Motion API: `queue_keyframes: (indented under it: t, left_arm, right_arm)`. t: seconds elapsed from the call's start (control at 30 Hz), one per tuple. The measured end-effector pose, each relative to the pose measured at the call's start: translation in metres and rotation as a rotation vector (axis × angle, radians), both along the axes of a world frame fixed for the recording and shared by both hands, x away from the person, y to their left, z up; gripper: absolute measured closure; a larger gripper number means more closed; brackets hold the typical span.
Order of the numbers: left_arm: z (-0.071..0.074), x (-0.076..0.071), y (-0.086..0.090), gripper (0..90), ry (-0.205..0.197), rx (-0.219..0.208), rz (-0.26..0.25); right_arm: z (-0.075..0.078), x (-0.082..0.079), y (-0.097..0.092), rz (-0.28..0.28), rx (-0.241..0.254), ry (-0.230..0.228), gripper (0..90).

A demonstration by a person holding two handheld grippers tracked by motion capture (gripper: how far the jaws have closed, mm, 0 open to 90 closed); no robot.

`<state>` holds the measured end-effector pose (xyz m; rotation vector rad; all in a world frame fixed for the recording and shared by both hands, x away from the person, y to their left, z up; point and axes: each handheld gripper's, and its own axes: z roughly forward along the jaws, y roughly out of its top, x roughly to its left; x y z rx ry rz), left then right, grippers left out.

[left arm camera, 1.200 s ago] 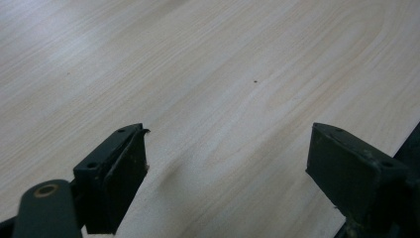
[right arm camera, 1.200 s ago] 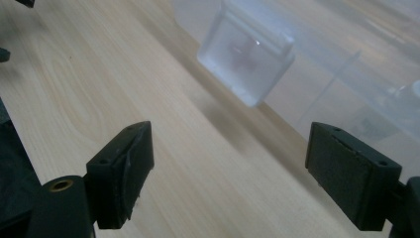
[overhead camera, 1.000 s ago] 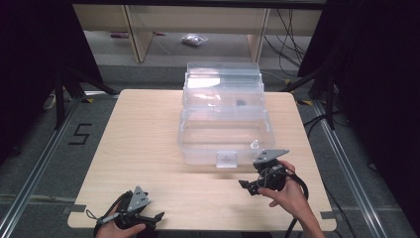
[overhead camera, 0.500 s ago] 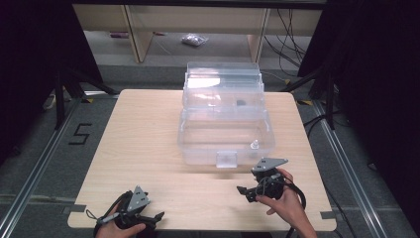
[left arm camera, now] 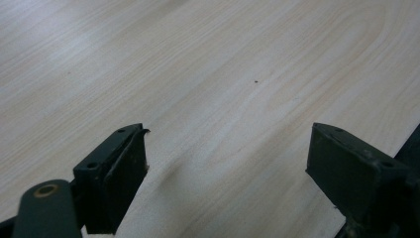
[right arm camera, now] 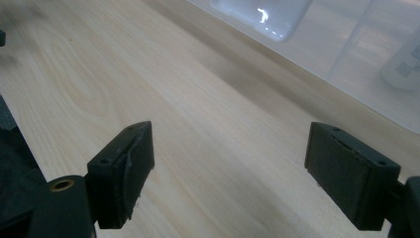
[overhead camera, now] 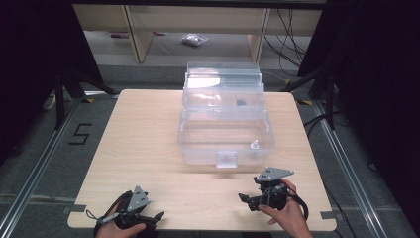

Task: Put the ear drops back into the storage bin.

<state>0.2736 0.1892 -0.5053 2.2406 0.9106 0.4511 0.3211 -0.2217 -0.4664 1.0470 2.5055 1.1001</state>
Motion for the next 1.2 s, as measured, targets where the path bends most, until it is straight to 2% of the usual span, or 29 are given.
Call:
queue_keyframes:
  t: [0.03, 0.07, 0.17, 0.27, 0.3, 0.33, 0.37, 0.4, 0.43, 0.5, 0.57, 0.63, 0.67, 0.77, 0.8, 0.83, 0.87, 0.93, 0.97, 1.03, 1.1, 1.17, 1.2]
  left_arm:
    - [0.000, 0.000, 0.000, 15.2, 0.000, 0.000, 0.000]
    - [0.000, 0.000, 0.000, 15.1, 0.002, 0.001, 0.001]
    - [0.000, 0.000, 0.000, 15.2, -0.003, 0.000, 0.001]
    - [0.000, 0.000, 0.001, 15.2, 0.000, 0.010, -0.009]
    - [0.000, 0.000, 0.001, 15.2, -0.001, 0.013, -0.008]
    - [0.000, -0.001, -0.001, 15.1, 0.000, -0.019, 0.002]
    - [0.000, -0.001, -0.001, 15.1, -0.001, -0.021, 0.003]
    - [0.000, -0.001, 0.000, 15.1, 0.001, -0.008, -0.003]
    - [0.000, 0.000, 0.000, 15.1, 0.000, -0.001, 0.001]
    - [0.000, 0.000, 0.000, 15.1, 0.000, 0.000, 0.001]
    - [0.000, 0.000, 0.000, 15.1, -0.001, 0.000, 0.001]
    - [0.000, 0.000, 0.000, 15.1, -0.001, 0.012, -0.006]
    - [0.001, 0.000, 0.000, 15.2, 0.004, 0.003, -0.010]
    - [0.000, -0.001, 0.000, 15.1, -0.001, 0.012, -0.008]
    - [0.000, 0.000, 0.001, 15.1, -0.001, 0.013, -0.008]
    - [0.001, 0.000, 0.001, 15.1, -0.002, 0.012, -0.008]
    - [0.001, 0.000, 0.001, 15.2, -0.002, 0.012, -0.008]
    - [-0.001, -0.001, -0.001, 15.1, 0.003, -0.001, 0.001]
    - [0.000, 0.000, 0.000, 15.2, 0.001, 0.014, -0.010]
    - [0.000, 0.000, 0.000, 15.1, 0.001, 0.012, -0.008]
    - [-0.001, 0.000, -0.001, 15.2, 0.001, 0.015, -0.009]
    - [-0.001, -0.001, -0.002, 15.2, 0.004, -0.001, 0.003]
    - [0.000, 0.000, -0.001, 15.1, 0.001, 0.010, -0.003]
  right_arm:
    - [0.000, 0.000, 0.000, 0.000, 0.000, 0.000, 20.2]
    - [-0.001, -0.004, -0.001, -0.030, -0.003, 0.013, 20.1]
    - [-0.004, -0.006, -0.002, -0.016, -0.006, 0.002, 20.2]
    - [-0.005, -0.009, -0.003, -0.030, 0.000, 0.025, 20.1]
    - [-0.006, -0.009, -0.004, -0.007, 0.002, 0.019, 20.1]
    - [-0.006, -0.012, -0.004, -0.028, 0.003, 0.022, 20.1]
    - [-0.007, -0.013, -0.004, -0.022, 0.009, 0.024, 20.0]
    - [-0.008, -0.018, -0.003, -0.046, 0.020, 0.046, 19.9]
    - [-0.009, -0.019, -0.005, -0.023, 0.006, 0.030, 19.9]
    - [-0.012, -0.021, -0.007, -0.021, 0.006, 0.016, 19.9]
    - [-0.012, -0.022, -0.008, -0.017, 0.010, 0.019, 19.5]
    - [-0.013, -0.025, -0.009, -0.039, 0.002, 0.031, 19.1]
    - [-0.015, -0.027, -0.010, -0.023, 0.006, 0.017, 19.2]
    - [-0.017, -0.029, -0.010, -0.019, 0.004, 0.015, 19.1]
    - [-0.018, -0.033, -0.011, -0.037, 0.010, 0.034, 18.7]
    - [-0.019, -0.032, -0.012, -0.014, 0.014, 0.016, 18.5]
    - [-0.019, -0.032, -0.012, -0.014, 0.014, 0.016, 18.5]
    - [-0.018, -0.036, -0.013, -0.033, 0.029, 0.011, 17.1]
    - [-0.018, -0.037, -0.014, -0.031, 0.032, 0.002, 17.0]
    - [-0.019, -0.039, -0.014, -0.037, 0.030, 0.002, 16.8]
    - [-0.020, -0.043, -0.014, -0.037, 0.033, 0.035, 16.5]
    - [-0.020, -0.045, -0.017, -0.031, 0.024, 0.015, 16.5]
    - [-0.021, -0.045, -0.017, -0.021, 0.029, 0.014, 16.5]
